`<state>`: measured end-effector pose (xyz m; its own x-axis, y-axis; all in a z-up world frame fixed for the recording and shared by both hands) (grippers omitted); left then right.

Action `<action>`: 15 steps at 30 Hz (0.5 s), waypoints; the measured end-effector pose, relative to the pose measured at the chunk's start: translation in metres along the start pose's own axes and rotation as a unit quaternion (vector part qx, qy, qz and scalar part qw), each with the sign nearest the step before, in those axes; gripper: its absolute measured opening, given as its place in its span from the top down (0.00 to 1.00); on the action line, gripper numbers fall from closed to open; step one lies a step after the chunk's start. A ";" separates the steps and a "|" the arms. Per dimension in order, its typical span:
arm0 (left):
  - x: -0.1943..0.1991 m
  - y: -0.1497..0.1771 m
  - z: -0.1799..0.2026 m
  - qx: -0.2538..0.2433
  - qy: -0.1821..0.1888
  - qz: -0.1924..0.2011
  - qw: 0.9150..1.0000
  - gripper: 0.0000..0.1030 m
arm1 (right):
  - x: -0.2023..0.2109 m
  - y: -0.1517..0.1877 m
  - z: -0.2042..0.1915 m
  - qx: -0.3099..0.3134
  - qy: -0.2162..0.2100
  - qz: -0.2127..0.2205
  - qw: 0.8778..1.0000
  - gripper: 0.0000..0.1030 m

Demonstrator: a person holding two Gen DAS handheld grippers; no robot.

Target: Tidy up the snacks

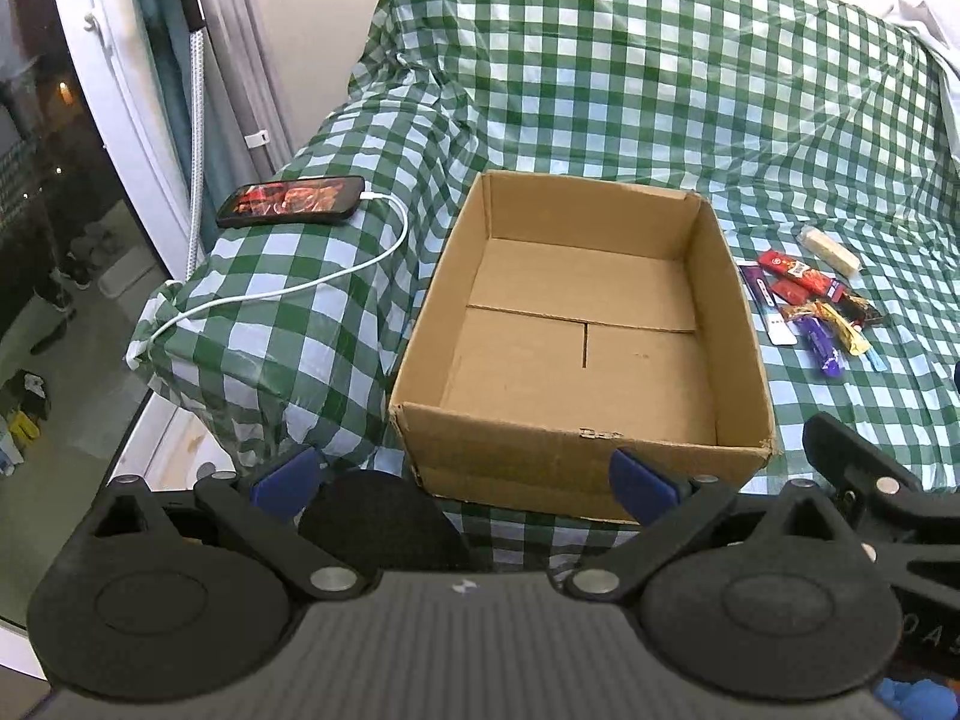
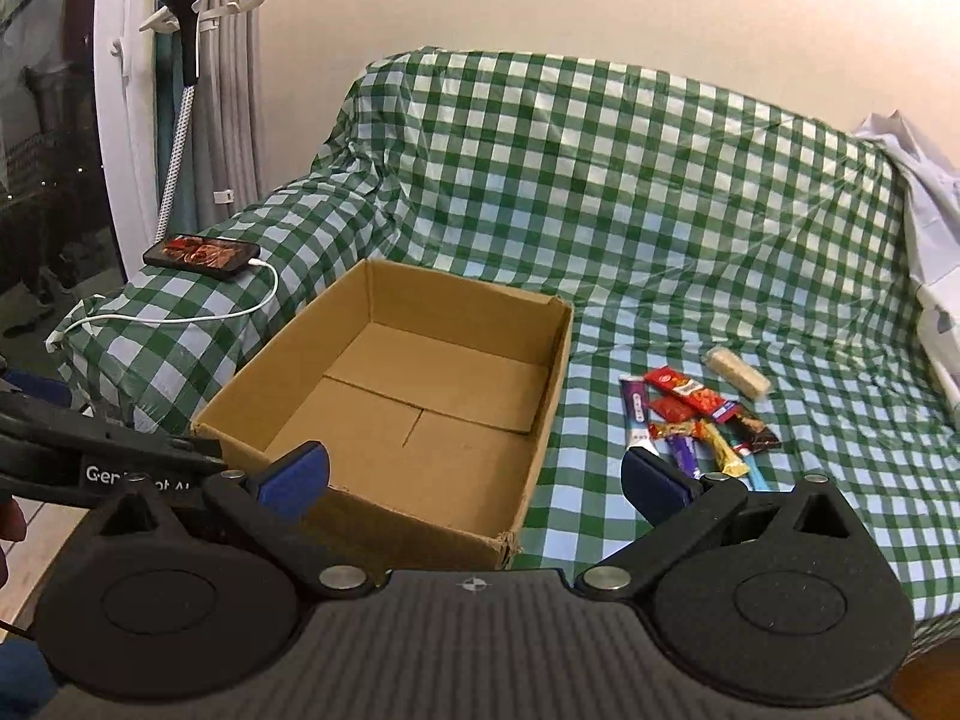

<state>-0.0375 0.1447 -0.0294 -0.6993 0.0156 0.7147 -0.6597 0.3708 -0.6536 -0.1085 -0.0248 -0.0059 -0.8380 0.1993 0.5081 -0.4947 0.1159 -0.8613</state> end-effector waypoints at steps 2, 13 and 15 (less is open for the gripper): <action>0.001 0.001 -0.001 0.001 -0.001 -0.001 1.000 0.00 | 0.002 -0.001 -0.001 0.004 0.000 0.002 1.000 0.00; 0.002 0.005 0.001 0.007 0.002 -0.012 1.000 0.00 | 0.002 0.000 -0.007 0.008 0.002 0.003 1.000 0.00; 0.003 0.005 0.002 0.006 0.002 -0.011 1.000 0.00 | 0.002 0.001 -0.006 0.007 0.001 0.003 1.000 0.00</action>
Point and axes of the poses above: each gripper's, at about its wrist camera, not at the fingertips, and x roughly against the way its jaws point, z to its right, y to its underside, the point moved 7 cm from there along -x, roughly the way its jaws point, and after that the axes turned 8 degrees about -y, right-handed, at the moved point
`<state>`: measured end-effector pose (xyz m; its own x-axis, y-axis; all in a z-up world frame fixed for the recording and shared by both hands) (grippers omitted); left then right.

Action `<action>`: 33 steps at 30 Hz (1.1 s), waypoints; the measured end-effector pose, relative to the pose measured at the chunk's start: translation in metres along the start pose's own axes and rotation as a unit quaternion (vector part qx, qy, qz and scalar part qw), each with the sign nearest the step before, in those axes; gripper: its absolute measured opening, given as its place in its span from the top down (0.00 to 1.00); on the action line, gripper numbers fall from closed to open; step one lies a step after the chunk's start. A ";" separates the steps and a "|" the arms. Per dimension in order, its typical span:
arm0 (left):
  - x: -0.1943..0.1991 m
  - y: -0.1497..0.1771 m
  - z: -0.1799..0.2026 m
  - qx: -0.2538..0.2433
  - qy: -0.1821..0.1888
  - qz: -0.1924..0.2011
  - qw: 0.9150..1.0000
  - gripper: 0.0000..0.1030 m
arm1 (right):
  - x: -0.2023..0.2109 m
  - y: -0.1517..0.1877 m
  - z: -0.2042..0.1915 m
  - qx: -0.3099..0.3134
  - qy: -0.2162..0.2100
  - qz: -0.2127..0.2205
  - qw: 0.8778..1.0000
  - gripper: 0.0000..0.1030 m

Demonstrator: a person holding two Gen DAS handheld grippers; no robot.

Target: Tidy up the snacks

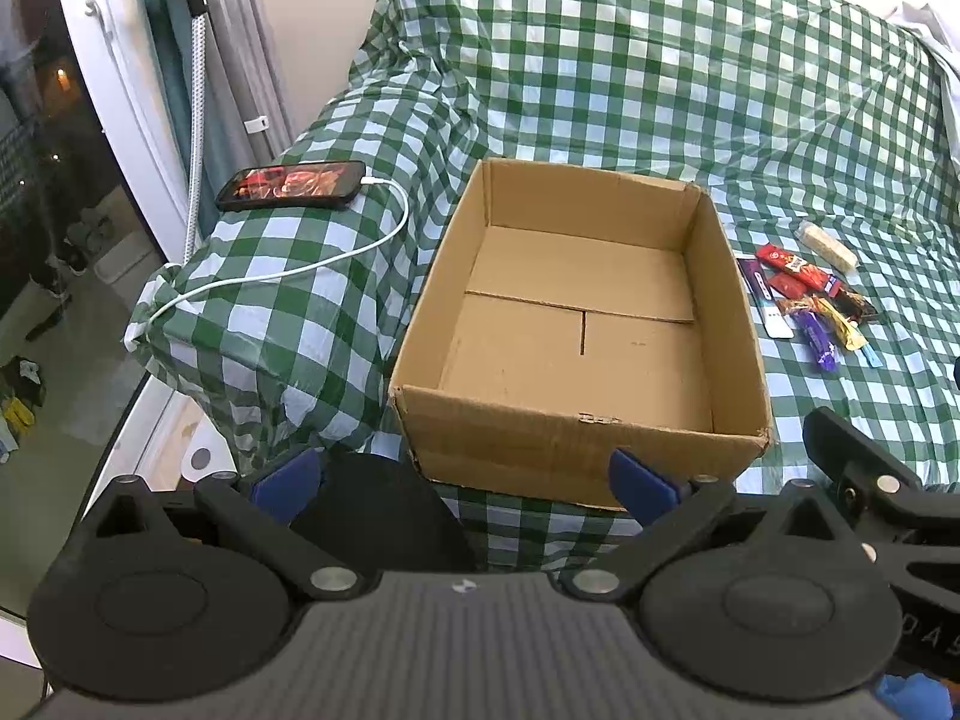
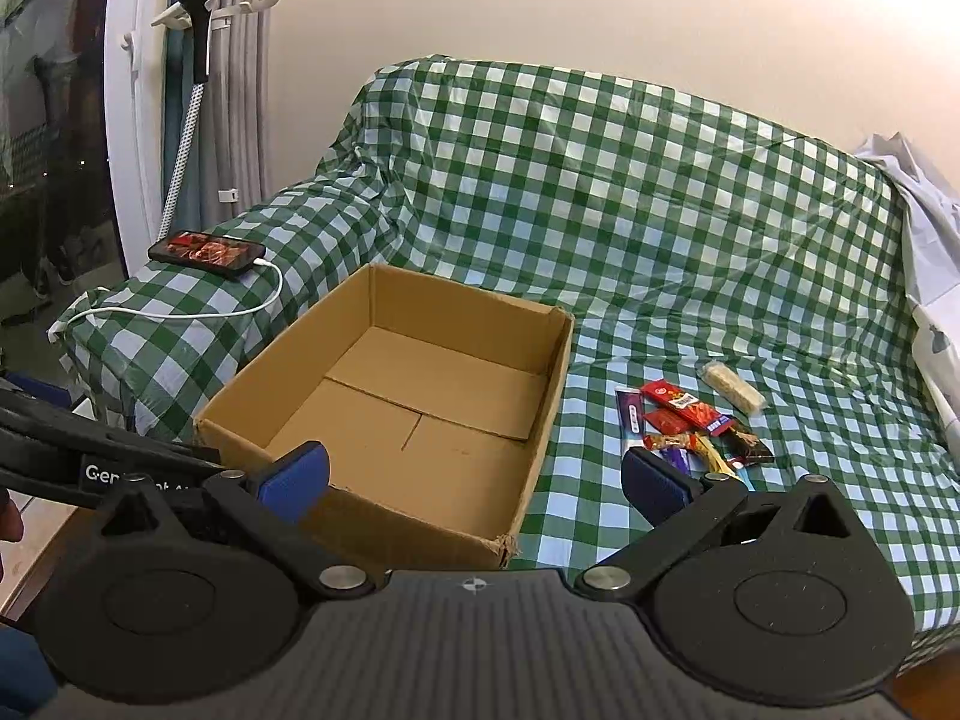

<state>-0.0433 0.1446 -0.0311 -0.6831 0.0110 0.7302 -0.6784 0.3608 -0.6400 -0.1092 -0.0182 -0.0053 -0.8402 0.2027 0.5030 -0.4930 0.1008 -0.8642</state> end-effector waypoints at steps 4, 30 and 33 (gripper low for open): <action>0.001 0.001 0.002 -0.003 0.000 -0.001 1.000 0.00 | 0.001 0.001 0.003 0.000 0.001 -0.002 1.000 0.00; -0.005 0.000 0.019 -0.041 -0.002 -0.016 0.999 0.00 | -0.013 0.012 0.024 -0.042 -0.007 -0.016 0.999 0.00; -0.009 -0.001 0.025 -0.053 -0.008 -0.020 0.998 0.00 | -0.018 0.017 0.034 -0.057 -0.009 -0.020 0.998 0.00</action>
Point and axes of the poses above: each gripper's, at about its wrist camera, not at the fingertips, and x roughly against the way its jaws point, z to its right, y to its underside, the point moved 7 cm from there along -x, roughly the way its jaws point, and after that the axes turned 8 degrees about -y, right-handed, at the moved point
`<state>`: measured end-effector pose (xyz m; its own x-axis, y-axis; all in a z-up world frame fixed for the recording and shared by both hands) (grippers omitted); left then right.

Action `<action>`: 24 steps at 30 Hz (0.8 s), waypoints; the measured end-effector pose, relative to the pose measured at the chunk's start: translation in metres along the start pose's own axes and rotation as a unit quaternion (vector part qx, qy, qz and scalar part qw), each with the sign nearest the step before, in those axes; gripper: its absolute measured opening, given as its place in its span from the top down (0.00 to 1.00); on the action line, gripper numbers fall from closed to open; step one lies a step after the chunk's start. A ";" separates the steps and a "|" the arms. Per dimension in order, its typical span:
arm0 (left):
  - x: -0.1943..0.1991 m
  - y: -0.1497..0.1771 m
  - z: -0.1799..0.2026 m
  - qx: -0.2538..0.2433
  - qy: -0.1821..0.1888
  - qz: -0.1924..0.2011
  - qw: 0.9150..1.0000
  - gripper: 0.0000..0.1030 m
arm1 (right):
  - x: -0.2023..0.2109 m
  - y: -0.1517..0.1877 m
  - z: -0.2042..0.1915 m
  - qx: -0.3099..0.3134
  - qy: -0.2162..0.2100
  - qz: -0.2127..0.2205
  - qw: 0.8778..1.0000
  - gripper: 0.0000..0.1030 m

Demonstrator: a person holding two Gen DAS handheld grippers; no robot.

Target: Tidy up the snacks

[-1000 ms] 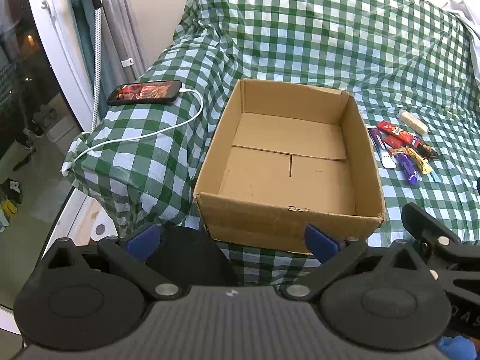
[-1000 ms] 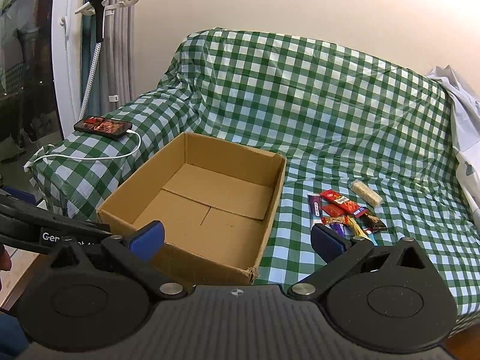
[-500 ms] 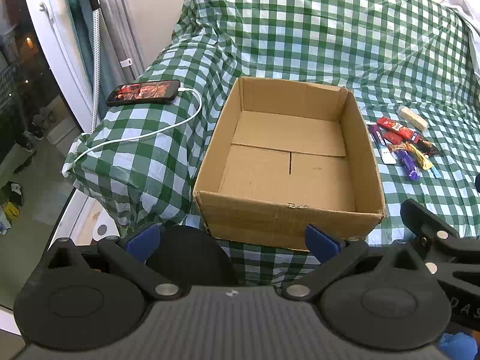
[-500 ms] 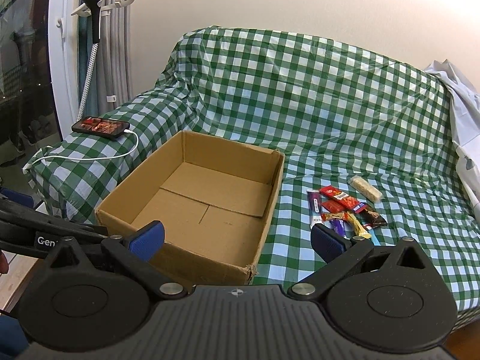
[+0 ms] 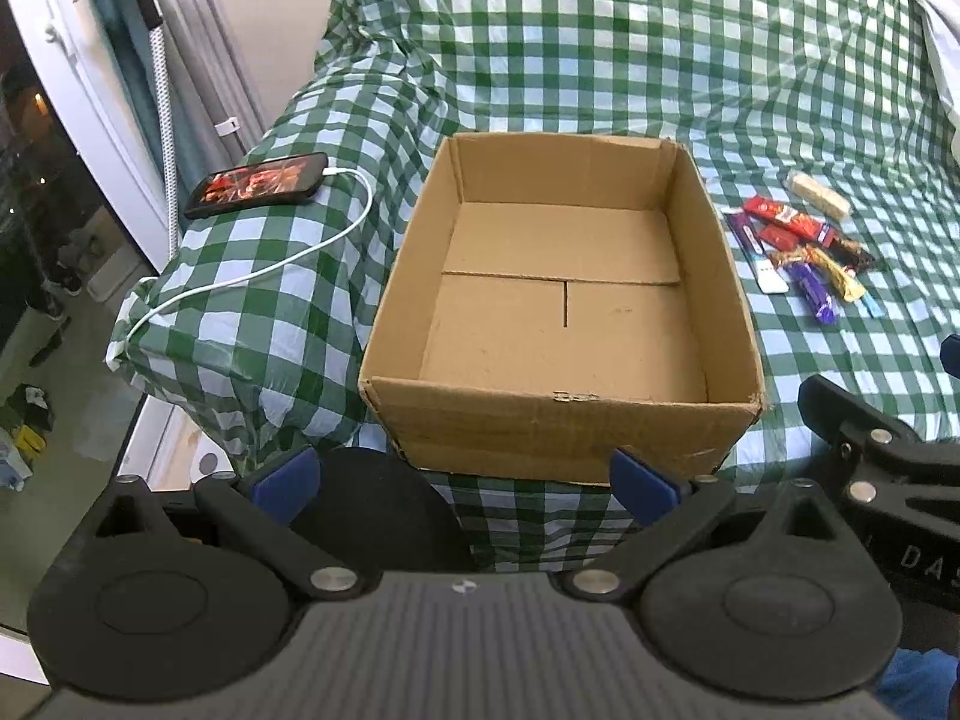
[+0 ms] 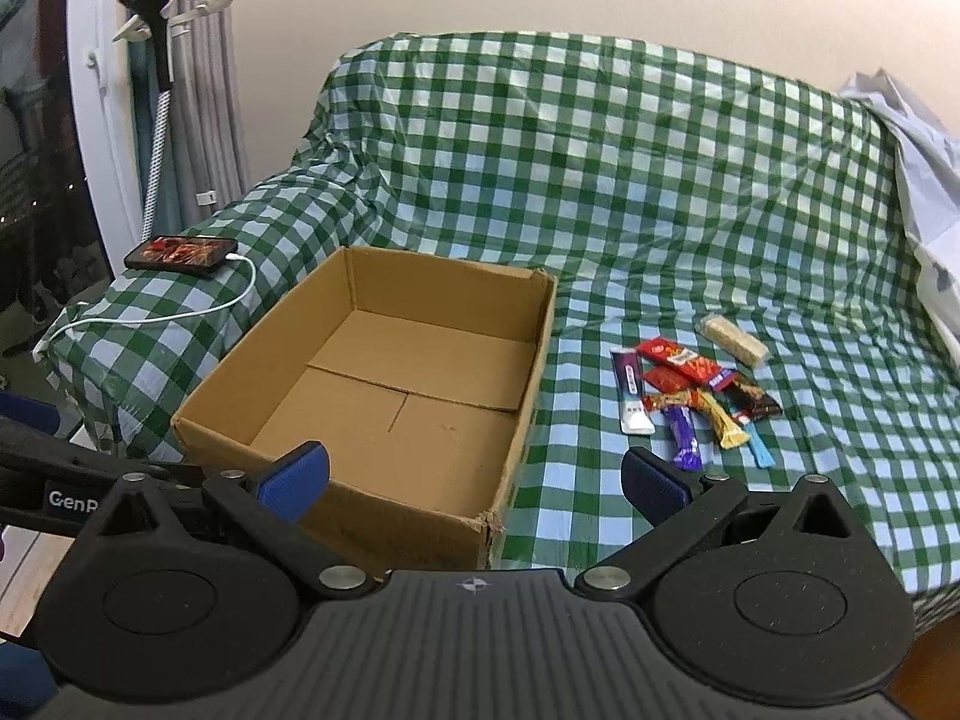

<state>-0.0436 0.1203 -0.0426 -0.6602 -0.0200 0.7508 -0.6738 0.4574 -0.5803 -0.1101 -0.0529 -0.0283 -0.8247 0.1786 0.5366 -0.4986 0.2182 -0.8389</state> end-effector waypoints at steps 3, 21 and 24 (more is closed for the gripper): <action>-0.004 -0.003 0.007 -0.009 -0.006 -0.006 1.000 0.00 | -0.006 0.004 0.011 -0.017 -0.004 -0.005 1.000 0.00; -0.027 -0.054 0.091 -0.089 -0.005 -0.002 0.996 0.00 | -0.041 0.027 0.173 -0.164 0.100 -0.007 0.981 0.00; -0.034 -0.067 0.111 -0.101 -0.001 -0.002 0.995 0.00 | -0.051 0.031 0.206 -0.183 0.121 -0.010 0.976 0.00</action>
Point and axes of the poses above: each gripper's, at about its wrist camera, not at the fingertips, and x roughly against the way its jaws point, z to its right, y to its underside, the point moved 7 cm from there along -x, roughly the way its jaws point, and after that the axes turned 8 degrees about -y, right-handed, at the moved point
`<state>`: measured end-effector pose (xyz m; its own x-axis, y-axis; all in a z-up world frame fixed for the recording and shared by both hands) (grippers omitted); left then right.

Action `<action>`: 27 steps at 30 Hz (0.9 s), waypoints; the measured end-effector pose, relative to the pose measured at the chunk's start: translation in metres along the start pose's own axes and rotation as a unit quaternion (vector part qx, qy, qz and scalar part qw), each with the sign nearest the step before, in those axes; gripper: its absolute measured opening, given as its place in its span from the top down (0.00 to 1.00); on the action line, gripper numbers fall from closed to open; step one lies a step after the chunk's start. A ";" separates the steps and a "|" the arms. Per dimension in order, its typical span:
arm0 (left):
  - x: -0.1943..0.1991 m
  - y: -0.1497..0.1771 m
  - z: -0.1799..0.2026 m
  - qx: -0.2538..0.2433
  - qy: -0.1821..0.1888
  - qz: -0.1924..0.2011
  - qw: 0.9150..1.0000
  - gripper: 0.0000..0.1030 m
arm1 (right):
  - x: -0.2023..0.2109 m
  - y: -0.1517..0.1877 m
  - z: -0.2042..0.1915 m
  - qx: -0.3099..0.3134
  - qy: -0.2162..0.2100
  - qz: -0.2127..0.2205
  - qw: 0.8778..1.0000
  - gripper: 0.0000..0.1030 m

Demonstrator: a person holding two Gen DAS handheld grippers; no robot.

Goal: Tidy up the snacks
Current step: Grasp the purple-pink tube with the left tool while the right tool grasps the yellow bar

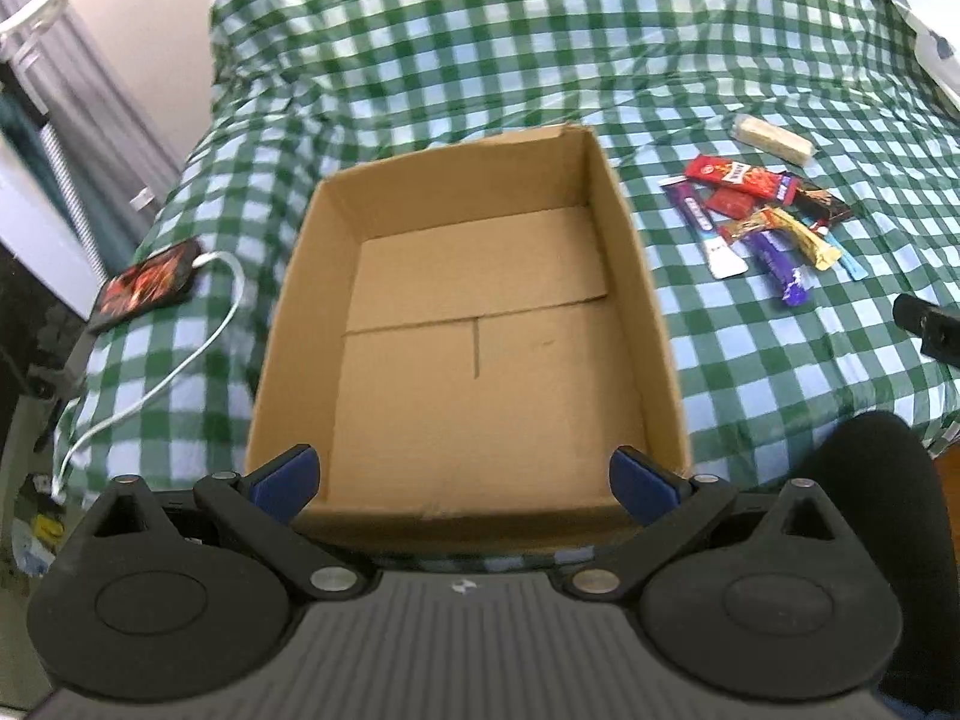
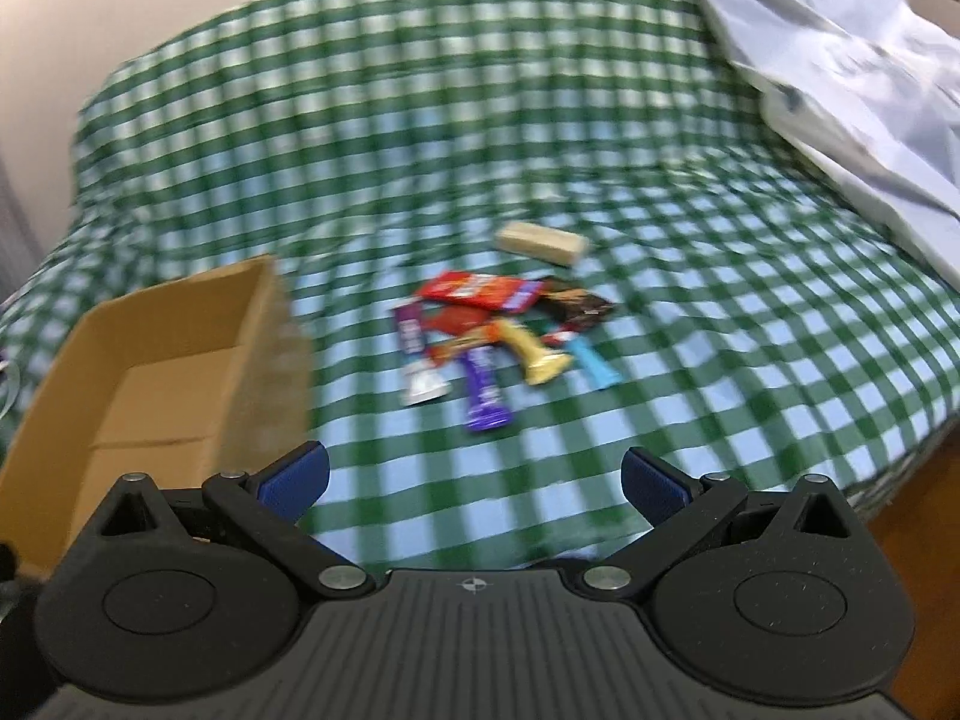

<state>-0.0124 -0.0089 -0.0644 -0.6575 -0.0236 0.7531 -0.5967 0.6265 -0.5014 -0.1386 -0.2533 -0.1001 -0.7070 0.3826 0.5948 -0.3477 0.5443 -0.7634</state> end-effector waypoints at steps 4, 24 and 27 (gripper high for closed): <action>-0.014 -0.033 0.027 -0.014 0.011 -0.006 1.000 0.00 | -0.029 -0.014 0.027 -0.023 0.015 -0.007 1.000 0.00; -0.212 -0.213 0.238 -0.015 0.147 -0.134 0.980 0.00 | -0.217 -0.055 0.062 0.012 -0.064 -0.065 0.996 0.01; -0.231 -0.219 0.253 -0.024 0.135 -0.135 0.981 0.00 | -0.234 -0.051 0.066 0.027 -0.059 -0.077 0.995 0.15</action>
<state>0.1541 -0.3375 -0.2367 -0.3295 0.0090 0.9441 -0.7056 0.6621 -0.2525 0.0042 -0.4203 -0.2172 -0.7089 0.2056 0.6747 -0.4881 0.5475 -0.6797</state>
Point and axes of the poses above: each gripper's, at about its wrist camera, not at the fingertips, and x roughly against the way its jaws point, z to its right, y to its underside, the point moved 7 cm from there along -x, roughly the way its jaws point, and after that the axes turned 8 degrees about -y, right-handed, at the moved point
